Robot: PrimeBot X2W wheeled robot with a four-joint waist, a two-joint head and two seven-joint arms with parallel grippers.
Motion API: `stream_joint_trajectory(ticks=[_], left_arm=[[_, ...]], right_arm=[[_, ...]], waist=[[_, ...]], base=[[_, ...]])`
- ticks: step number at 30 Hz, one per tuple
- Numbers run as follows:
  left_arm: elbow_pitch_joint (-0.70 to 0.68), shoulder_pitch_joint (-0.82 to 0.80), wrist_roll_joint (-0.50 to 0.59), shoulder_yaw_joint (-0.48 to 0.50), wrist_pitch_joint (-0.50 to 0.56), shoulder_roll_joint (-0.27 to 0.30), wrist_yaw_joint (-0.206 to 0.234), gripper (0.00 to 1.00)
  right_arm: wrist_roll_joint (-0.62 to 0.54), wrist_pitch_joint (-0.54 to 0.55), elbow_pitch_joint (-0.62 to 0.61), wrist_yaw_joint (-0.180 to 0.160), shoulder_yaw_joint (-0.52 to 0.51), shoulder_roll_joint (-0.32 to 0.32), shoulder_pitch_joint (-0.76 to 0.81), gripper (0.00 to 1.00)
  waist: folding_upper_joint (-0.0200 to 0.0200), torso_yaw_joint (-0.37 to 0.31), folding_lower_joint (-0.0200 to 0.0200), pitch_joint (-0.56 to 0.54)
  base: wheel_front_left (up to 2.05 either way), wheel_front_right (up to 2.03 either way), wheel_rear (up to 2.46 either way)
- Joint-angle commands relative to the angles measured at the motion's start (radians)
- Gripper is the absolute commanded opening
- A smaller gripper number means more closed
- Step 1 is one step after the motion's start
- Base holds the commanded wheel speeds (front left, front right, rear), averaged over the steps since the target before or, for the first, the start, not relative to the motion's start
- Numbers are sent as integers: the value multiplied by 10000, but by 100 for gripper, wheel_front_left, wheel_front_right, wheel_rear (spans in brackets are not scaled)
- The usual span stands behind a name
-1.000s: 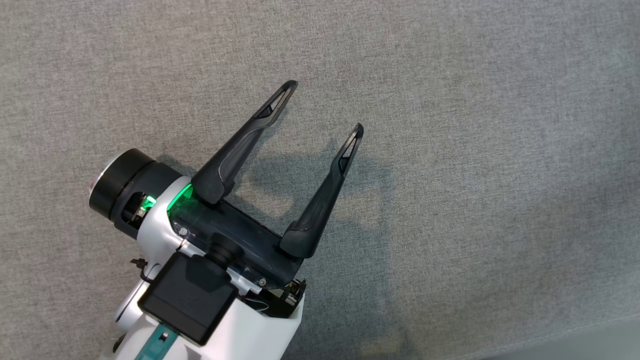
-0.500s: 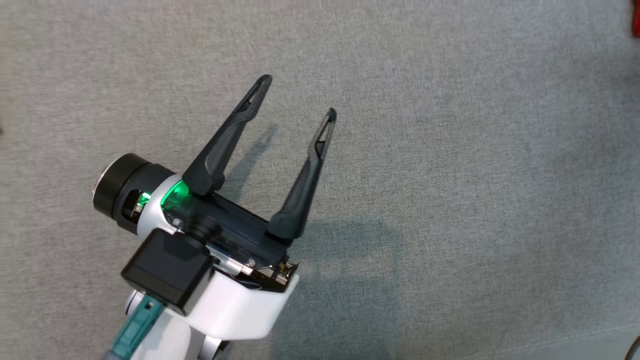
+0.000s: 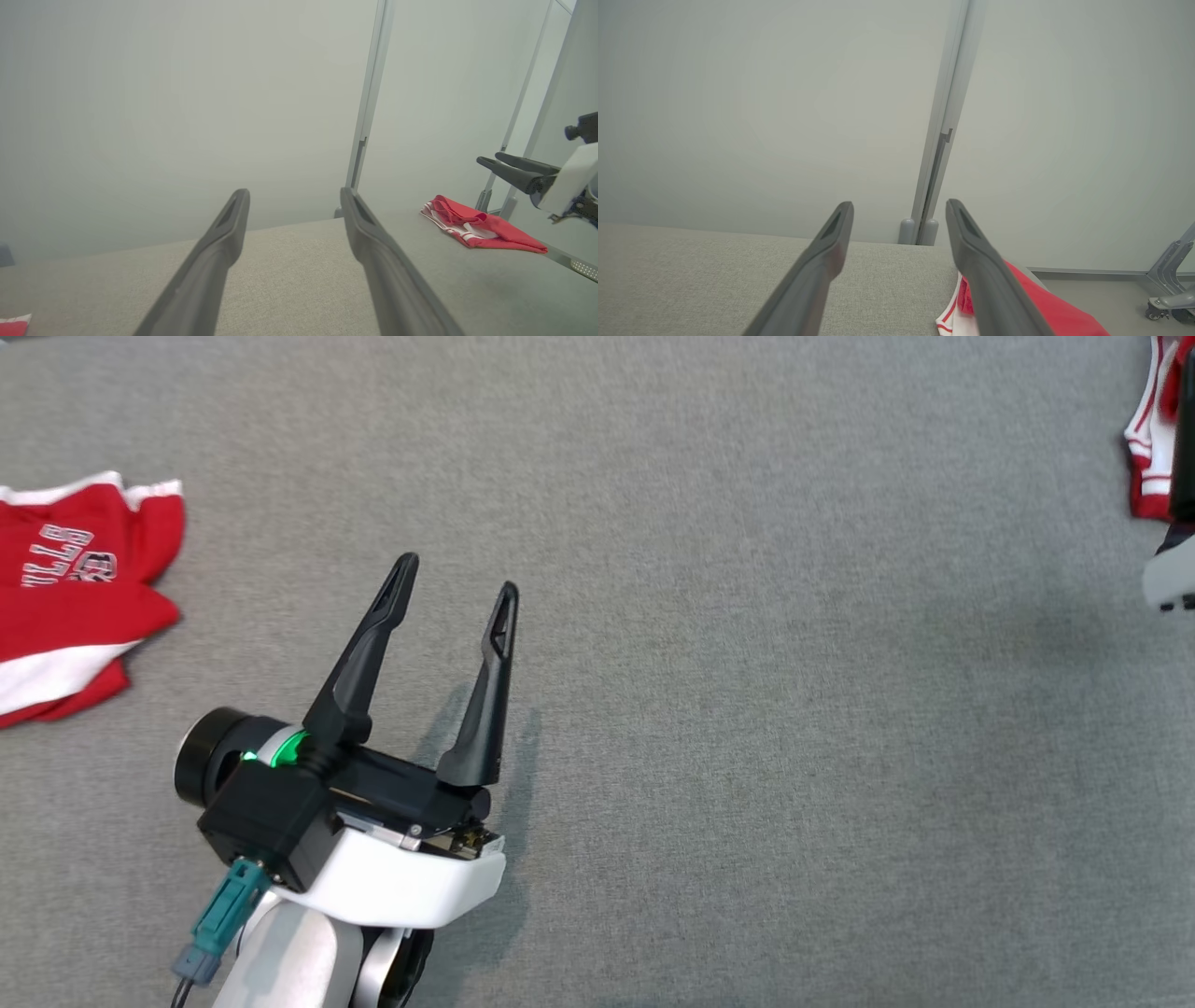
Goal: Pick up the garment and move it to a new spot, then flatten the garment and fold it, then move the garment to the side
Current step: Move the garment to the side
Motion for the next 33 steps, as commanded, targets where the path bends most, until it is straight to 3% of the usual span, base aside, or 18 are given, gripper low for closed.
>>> stream_joint_trajectory(ticks=[1, 21, 22, 23, 33], left_arm=[[-144, 57, -86, 374, -117, 3, 86, 100], [1686, 1368, -588, 942, -1017, 3, 343, 100], [1771, 1443, -614, 973, -1040, 5, 320, 100], [2726, 2481, -437, 1720, -1135, -188, -103, 100], [2841, 2795, 106, 2438, -1137, -415, -423, 100]], right_arm=[[134, -114, -390, 37, 169, -92, 349, 100], [711, -114, -3174, 37, 661, 1033, 4442, 100], [695, -114, -3296, 37, 672, 1114, 4629, 100], [271, -114, -5161, 37, 445, 1970, 6833, 100], [300, -114, -5841, 37, 545, 2142, 7697, 100]], waist=[[-1, 313, 0, -485], [-1, 1378, 0, -2743], [-1, 1393, 0, -2848], [-1, 1326, 0, -4041], [-1, 1166, 0, -4285]], base=[[0, 0, 0], [0, 0, 0], [0, 0, 0], [0, 0, 0], [0, 0, 0]])
